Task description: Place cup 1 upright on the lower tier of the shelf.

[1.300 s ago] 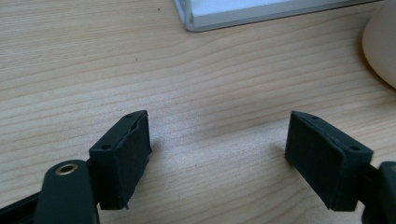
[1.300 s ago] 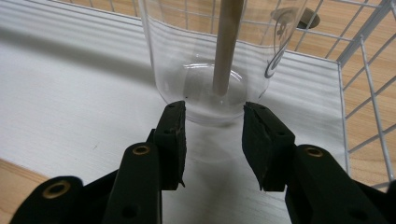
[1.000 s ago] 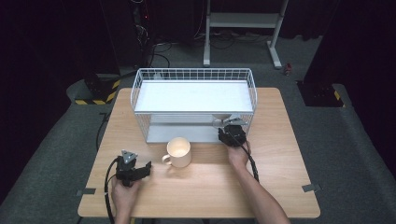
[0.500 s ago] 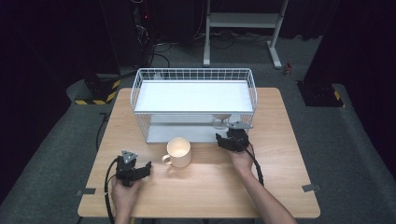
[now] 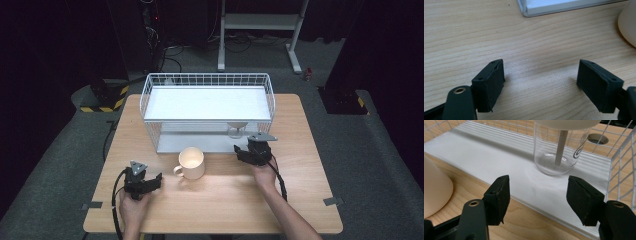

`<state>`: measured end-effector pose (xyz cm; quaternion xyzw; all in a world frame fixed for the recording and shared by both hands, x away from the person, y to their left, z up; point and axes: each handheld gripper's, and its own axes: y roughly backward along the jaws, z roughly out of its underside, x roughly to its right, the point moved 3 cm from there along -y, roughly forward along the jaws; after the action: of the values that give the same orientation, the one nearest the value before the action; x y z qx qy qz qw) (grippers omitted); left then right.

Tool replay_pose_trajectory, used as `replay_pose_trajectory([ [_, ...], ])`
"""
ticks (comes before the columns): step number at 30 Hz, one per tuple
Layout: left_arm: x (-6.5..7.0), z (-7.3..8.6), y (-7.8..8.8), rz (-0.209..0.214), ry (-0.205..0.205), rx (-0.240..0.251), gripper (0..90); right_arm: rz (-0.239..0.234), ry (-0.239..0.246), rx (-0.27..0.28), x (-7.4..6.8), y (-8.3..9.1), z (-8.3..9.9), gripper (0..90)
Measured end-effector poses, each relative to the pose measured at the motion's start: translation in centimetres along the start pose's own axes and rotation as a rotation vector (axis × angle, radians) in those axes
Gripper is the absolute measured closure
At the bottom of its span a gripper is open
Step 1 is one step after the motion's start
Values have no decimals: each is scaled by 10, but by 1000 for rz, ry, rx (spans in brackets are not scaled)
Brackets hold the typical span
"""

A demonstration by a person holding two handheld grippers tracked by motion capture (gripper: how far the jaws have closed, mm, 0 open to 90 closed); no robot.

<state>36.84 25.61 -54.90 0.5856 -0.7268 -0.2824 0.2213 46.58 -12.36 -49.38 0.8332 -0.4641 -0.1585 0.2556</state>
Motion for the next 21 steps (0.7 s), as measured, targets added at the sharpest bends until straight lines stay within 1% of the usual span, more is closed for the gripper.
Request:
replay_pose_trajectory([
  [1,0,0,0,0,0,0,223,-1,-10,-1,-1,2,0,356],
  [2,0,0,0,0,0,0,223,-6,2,10,0,5,1,356],
  [4,0,0,0,0,0,0,223,-7,11,14,1,8,2,356],
  [7,0,0,0,0,0,0,223,-12,2,21,4,12,4,357],
  [9,0,0,0,0,0,0,223,-13,-15,11,5,13,6,353],
  [11,0,0,0,0,0,0,223,-14,-6,17,7,15,6,353],
  [16,0,0,0,1,0,-1,224,-25,-10,27,5,21,7,352],
  [18,0,0,0,1,-1,-1,223,-30,-3,37,5,23,7,351],
  [21,0,0,0,0,-1,0,224,-43,-9,37,5,30,11,344],
])
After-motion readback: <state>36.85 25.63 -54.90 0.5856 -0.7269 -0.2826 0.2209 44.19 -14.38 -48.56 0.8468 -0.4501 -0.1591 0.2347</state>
